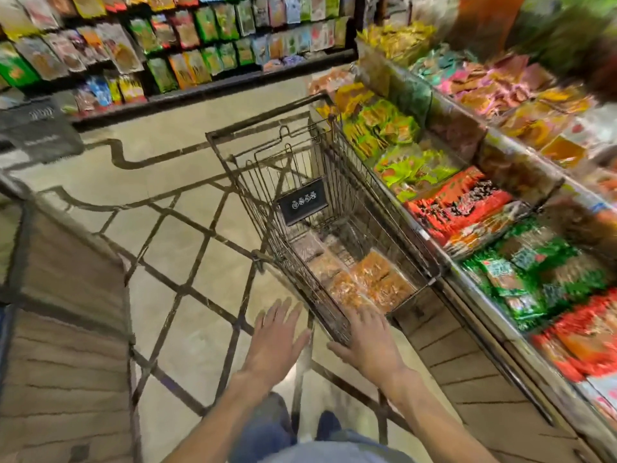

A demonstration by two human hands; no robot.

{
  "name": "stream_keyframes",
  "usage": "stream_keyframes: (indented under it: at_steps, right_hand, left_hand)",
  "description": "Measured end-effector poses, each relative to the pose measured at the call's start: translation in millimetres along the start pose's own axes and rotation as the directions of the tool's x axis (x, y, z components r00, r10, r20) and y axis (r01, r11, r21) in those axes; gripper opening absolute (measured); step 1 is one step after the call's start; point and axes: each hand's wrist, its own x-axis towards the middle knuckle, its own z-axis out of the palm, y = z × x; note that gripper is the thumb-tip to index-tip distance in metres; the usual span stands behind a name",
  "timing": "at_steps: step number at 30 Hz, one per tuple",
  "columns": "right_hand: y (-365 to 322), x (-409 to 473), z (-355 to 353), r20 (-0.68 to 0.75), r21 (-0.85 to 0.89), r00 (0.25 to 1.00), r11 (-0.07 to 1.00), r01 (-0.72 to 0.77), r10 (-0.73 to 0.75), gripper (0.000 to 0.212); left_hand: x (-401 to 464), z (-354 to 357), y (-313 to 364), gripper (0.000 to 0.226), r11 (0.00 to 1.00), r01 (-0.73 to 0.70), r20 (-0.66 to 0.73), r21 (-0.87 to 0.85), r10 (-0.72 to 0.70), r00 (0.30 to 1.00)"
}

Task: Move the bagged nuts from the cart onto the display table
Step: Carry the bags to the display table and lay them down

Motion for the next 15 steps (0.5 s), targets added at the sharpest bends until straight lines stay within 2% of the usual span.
stream_keyframes:
  at_steps: [3,5,10,13,15]
  right_hand:
    - [3.2,46.6,-10.1,0.006,0.056,0.998,0.997,-0.056,0.056,0.093]
    - [3.4,79.2,-16.9,0.025,0.063,0.995,0.993,-0.098,0.096,0.093]
    - [-5.4,163.1,-20.7,0.069,0.197,0.968,0.948,-0.251,0.242,0.095]
    - [-15.7,206.5,-22.1,0.083,0.220,0.938,0.911,-0.348,0.338,0.096]
    - [-24.7,233.0,-27.9,0.097,0.260,0.910,0.872,-0.414,0.403,0.108]
  left_hand:
    - [63.7,-14.1,-10.8,0.075,0.997,-0.081,0.046,0.011,0.081,0.996]
    - [109.1,-21.5,-20.9,0.066,0.987,-0.157,0.036,0.029,0.156,0.987]
    - [226.3,-36.3,-56.5,0.079,0.928,-0.338,0.147,0.160,0.316,0.937]
    - [292.6,-45.0,-78.5,0.085,0.897,-0.417,0.230,0.147,0.379,0.896]
    - [334.5,-47.4,-92.8,0.084,0.877,-0.458,0.281,0.146,0.407,0.869]
